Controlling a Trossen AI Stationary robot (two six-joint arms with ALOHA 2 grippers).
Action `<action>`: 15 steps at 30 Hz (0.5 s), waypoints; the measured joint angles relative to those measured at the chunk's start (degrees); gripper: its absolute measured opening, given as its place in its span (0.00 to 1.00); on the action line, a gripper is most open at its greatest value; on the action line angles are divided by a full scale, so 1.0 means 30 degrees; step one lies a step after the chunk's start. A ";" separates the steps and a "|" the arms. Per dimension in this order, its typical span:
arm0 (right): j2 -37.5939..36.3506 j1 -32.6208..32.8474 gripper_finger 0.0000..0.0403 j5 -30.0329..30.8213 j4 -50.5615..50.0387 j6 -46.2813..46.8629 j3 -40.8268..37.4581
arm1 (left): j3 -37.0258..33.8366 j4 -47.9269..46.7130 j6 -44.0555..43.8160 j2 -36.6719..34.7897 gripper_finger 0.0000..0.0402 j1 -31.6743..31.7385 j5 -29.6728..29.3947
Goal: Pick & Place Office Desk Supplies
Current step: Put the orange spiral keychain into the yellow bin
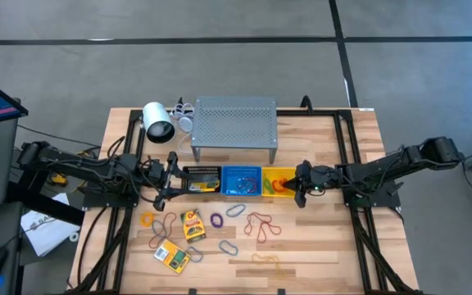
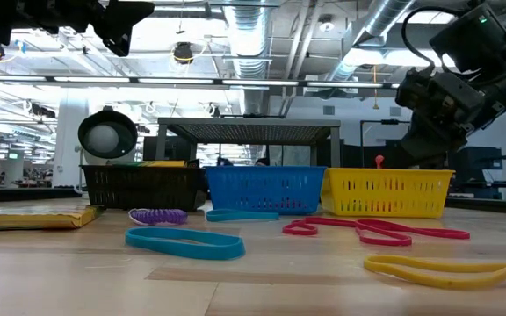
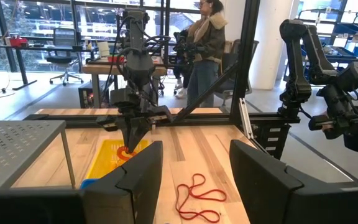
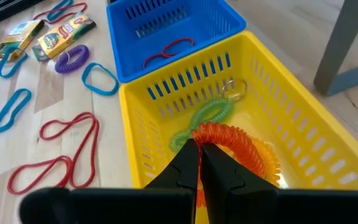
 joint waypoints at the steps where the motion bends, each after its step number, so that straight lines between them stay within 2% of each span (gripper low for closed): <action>1: 0.0000 0.0000 0.01 -0.0037 -0.0027 0.0000 0.0000 | 0.0000 0.0002 0.0000 0.0000 0.45 0.0000 0.0000; 7: 0.0000 0.0000 0.01 -0.0996 -0.0091 0.0287 0.0000 | 0.0007 0.0000 0.0000 0.0000 0.45 0.0000 0.0000; 15: 0.0000 0.0000 0.01 -0.1016 -0.0128 0.0350 0.0000 | 0.0007 0.0000 0.0000 0.0000 0.45 0.0000 0.0000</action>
